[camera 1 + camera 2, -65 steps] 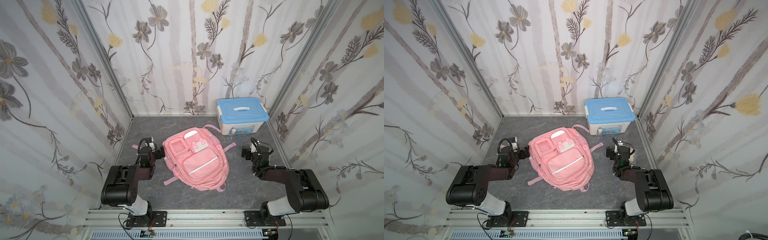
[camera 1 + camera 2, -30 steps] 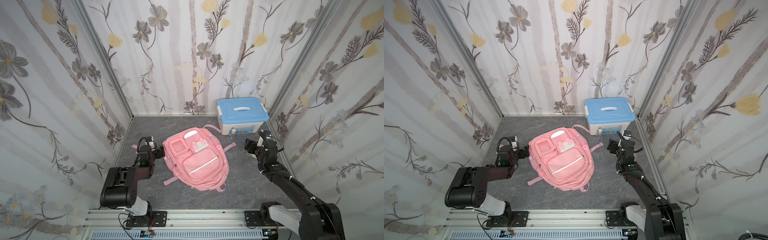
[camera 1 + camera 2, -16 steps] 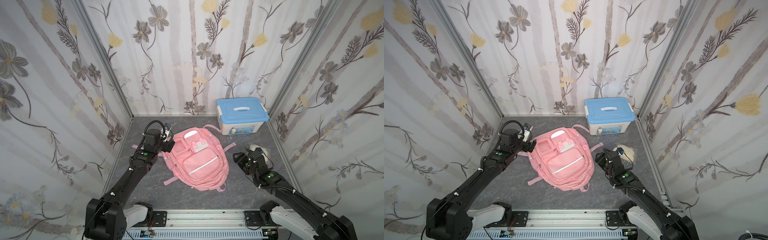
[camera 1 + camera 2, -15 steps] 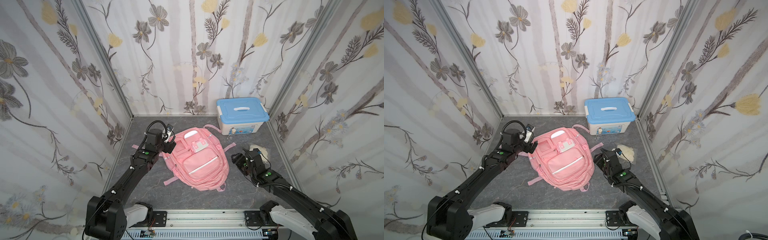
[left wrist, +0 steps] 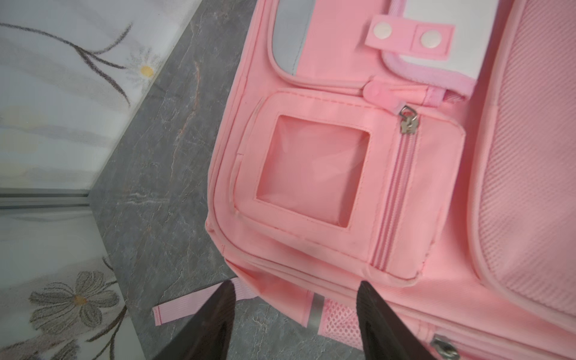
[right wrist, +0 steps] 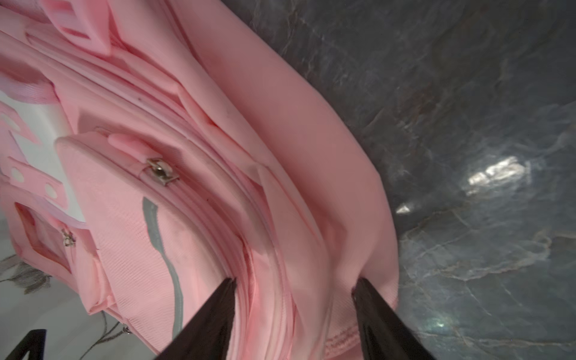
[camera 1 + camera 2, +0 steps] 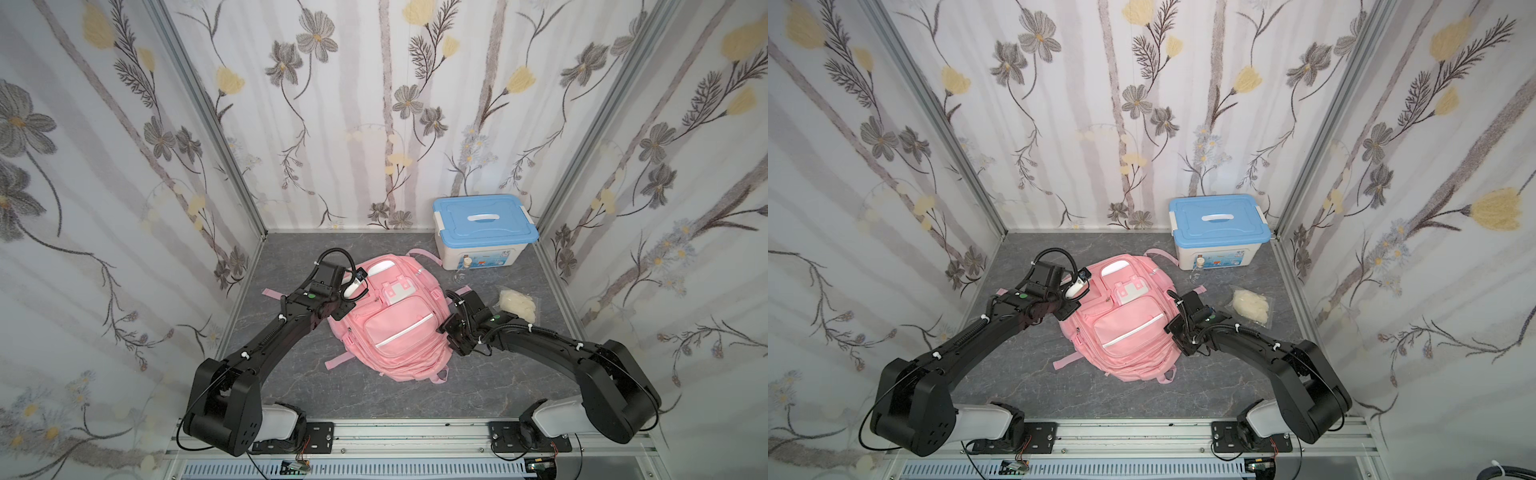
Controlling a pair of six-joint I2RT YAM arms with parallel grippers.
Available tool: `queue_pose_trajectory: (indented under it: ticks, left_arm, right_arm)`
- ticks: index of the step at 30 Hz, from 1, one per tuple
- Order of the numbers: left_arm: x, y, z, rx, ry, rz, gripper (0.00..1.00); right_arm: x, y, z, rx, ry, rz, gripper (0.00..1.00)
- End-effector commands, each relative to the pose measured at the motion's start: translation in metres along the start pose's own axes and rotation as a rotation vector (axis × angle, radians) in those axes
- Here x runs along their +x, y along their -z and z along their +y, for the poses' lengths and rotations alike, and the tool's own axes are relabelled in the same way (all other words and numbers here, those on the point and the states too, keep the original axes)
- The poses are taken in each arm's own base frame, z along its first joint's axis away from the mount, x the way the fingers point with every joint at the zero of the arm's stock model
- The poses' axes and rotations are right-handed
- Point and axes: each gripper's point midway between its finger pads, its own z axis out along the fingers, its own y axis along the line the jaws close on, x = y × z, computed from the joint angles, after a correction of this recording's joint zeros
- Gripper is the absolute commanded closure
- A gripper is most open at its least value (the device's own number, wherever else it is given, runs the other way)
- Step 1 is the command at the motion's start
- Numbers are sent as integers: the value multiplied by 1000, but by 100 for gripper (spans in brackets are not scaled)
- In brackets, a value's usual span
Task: Zip up the backpack
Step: Adjust the backpack at the center of the board.
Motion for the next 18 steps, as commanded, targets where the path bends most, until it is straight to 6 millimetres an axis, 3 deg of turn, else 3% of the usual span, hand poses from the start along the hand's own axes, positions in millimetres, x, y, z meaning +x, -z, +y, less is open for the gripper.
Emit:
queue_pose_trajectory:
  ticks: [1,3,8,12,13,18]
  left_arm:
    - [7,-4,-15,76,-43,19,45]
    - [14,-10,-24,107,-42,43,56]
    - [27,-18,-23,82,-40,119,62]
    - [29,-20,-25,80,-55,113,62]
    - [27,-21,-25,85,-54,108,61]
    - [19,-27,-29,125,-78,98,55]
  right_arm:
    - [-5,-7,15,21,91,32,66]
    - [-14,-18,31,24,131,75,76]
    - [-54,-20,33,126,238,51,89]
    - [-86,-11,36,165,155,41,89]
    - [-94,-10,34,193,360,44,97]
    - [-116,-13,35,219,516,133,100]
